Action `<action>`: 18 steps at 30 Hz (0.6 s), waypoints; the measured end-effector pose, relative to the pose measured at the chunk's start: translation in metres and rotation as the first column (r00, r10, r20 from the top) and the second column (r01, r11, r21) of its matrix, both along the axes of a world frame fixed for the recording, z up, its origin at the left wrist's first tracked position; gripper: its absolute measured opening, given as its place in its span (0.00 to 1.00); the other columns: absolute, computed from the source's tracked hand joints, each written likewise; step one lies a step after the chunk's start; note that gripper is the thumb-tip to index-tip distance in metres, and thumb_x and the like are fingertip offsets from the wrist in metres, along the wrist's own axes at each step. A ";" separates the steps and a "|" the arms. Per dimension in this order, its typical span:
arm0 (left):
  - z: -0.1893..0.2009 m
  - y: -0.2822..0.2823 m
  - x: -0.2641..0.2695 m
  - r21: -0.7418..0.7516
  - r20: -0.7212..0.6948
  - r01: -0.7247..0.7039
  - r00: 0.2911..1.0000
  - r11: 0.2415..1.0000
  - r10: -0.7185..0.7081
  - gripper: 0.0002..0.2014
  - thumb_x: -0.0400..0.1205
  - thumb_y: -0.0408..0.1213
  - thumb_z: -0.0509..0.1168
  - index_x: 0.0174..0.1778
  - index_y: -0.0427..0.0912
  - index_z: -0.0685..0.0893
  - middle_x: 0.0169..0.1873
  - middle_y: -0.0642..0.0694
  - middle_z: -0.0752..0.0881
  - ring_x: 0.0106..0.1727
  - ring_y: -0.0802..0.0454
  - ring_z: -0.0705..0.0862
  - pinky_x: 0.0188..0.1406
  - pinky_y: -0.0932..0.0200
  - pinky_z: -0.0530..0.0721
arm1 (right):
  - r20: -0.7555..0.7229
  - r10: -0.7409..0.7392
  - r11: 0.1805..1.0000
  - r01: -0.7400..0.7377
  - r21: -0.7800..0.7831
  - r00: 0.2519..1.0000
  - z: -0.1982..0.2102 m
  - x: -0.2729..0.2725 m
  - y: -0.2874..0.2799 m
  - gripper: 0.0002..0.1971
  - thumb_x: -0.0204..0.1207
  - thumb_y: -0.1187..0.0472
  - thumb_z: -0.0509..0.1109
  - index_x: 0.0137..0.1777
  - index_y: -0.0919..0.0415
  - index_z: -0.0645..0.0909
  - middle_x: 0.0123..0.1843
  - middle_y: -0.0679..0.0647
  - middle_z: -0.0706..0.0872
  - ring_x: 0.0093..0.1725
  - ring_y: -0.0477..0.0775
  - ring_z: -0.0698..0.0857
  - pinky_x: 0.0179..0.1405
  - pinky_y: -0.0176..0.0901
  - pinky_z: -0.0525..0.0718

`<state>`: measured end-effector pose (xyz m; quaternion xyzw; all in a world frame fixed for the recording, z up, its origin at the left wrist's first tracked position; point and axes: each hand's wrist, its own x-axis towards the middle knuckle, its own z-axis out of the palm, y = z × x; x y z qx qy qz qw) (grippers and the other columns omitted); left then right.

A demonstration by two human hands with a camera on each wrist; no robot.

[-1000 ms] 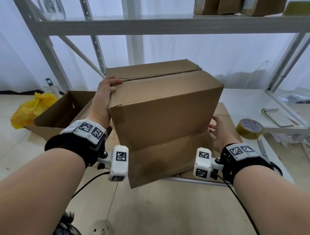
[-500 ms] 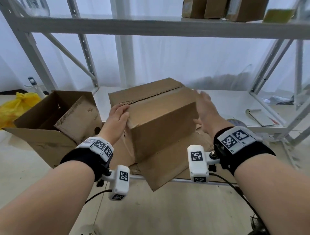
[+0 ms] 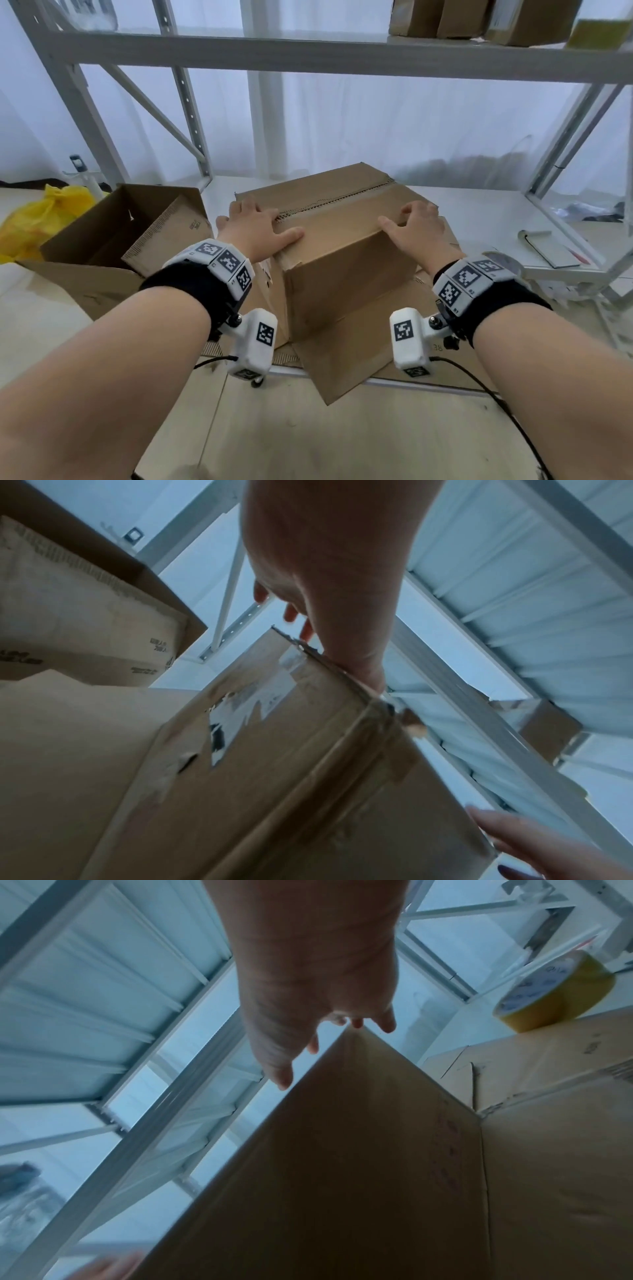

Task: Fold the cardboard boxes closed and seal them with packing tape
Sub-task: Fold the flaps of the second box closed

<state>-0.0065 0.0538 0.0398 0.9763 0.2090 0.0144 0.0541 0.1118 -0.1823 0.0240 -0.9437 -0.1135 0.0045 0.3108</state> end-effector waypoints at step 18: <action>0.011 0.007 0.005 -0.358 0.160 -0.003 0.985 0.934 0.064 0.39 0.78 0.62 0.63 0.79 0.42 0.66 0.78 0.40 0.62 0.78 0.44 0.65 0.76 0.53 0.61 | -0.124 -0.144 0.899 0.182 0.398 0.982 0.002 0.018 -0.034 0.39 0.63 0.38 0.79 0.64 0.62 0.69 0.59 0.56 0.76 0.59 0.56 0.77 0.63 0.53 0.78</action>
